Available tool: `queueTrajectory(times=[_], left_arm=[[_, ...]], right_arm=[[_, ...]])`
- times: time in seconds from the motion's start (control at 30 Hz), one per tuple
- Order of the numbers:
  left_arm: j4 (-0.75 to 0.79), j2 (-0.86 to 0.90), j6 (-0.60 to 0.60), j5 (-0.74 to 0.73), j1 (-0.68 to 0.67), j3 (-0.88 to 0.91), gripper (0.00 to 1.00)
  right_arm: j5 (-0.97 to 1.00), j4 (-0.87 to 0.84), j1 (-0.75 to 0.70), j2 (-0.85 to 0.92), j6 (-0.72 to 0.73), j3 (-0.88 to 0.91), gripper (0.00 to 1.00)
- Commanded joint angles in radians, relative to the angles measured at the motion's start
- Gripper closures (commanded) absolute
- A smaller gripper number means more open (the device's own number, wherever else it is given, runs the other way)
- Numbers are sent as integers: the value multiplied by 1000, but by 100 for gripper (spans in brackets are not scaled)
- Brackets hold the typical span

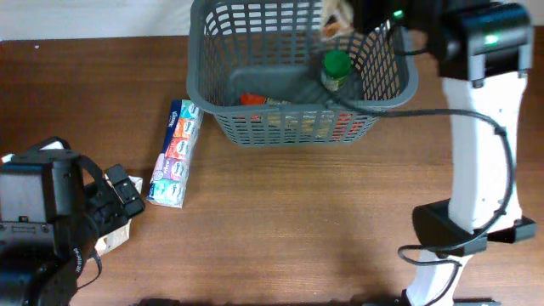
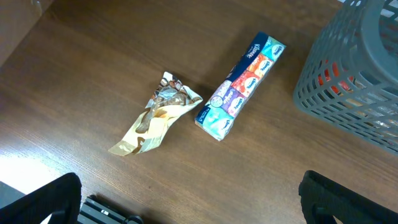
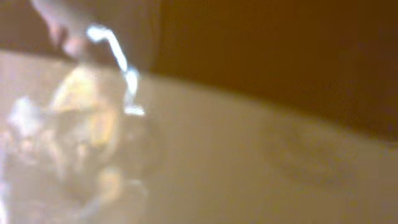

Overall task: Pack container
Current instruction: 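Carry the rice bag into the basket and lower it with the right gripper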

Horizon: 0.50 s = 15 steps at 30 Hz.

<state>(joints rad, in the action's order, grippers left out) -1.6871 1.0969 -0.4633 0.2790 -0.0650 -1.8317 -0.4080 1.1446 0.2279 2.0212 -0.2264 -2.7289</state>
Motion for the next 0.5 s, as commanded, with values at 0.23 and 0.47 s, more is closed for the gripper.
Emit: queueTrajectory(times=[0.23,0.47], left_arm=[[0,0,13,-4,5,-2,0],[0,0,13,-4,5,-2,0]], right_arm=[[106,44,53,98,-184,97,96],[106,59,52,149,-283,204,96]])
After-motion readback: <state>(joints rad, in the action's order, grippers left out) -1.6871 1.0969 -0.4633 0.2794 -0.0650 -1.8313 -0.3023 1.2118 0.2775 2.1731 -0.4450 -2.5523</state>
